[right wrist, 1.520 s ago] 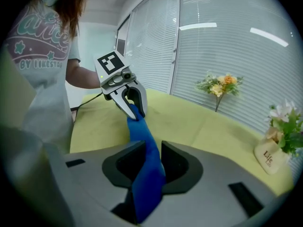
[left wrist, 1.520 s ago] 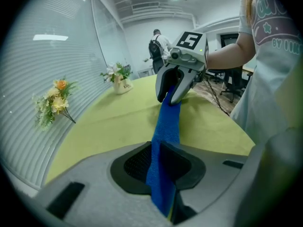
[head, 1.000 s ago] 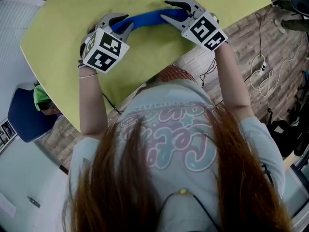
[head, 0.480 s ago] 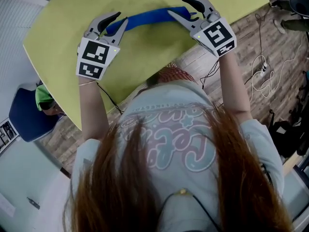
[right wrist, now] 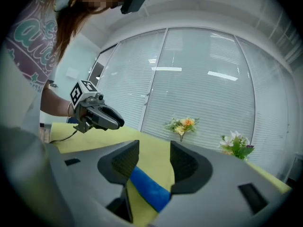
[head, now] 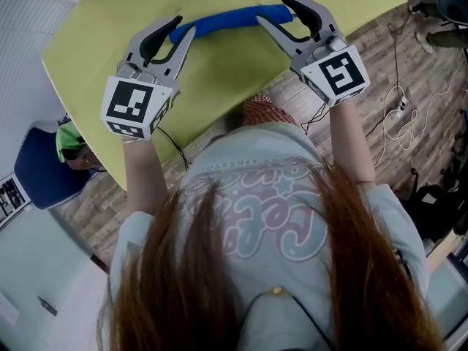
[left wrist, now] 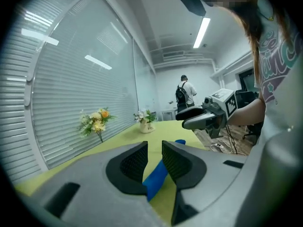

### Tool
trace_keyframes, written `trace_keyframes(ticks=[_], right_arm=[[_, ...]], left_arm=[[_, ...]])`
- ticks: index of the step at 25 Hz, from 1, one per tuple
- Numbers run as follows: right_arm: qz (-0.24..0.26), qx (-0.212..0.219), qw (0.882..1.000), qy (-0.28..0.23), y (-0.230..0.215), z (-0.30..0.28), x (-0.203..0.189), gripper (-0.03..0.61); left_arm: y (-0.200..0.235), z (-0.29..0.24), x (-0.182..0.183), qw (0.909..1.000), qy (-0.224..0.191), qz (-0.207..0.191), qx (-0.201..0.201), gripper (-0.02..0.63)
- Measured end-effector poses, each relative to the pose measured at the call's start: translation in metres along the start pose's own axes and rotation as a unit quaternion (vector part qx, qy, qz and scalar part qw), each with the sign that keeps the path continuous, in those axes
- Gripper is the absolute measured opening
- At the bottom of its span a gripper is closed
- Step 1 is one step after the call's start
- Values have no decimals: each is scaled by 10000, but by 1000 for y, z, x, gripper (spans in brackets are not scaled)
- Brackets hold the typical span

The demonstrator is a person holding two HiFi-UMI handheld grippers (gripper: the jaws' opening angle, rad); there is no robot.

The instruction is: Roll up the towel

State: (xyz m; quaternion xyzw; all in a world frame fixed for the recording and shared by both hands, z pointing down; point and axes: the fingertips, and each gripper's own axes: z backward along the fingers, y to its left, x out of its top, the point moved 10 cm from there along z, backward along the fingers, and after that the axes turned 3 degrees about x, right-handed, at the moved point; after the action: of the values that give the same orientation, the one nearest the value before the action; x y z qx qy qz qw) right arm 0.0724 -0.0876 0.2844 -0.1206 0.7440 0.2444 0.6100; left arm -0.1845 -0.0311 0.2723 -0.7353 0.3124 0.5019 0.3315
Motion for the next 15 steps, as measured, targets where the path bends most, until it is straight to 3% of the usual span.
trace_keyframes(ticks=[4,10,15], right_arm=[[-202,-88,9993,-307,14,9,6,195],[-472,-283,9964,-641,32,25,19,195],[-413,-344,9960,-709,55,33,31,195]], left_arm=[[-10,18,9,9988,-440,-74,194,66],[-19,48,19,9933,-994,178,556,84],[-29,63,11,9887,-1234,390,750,84]])
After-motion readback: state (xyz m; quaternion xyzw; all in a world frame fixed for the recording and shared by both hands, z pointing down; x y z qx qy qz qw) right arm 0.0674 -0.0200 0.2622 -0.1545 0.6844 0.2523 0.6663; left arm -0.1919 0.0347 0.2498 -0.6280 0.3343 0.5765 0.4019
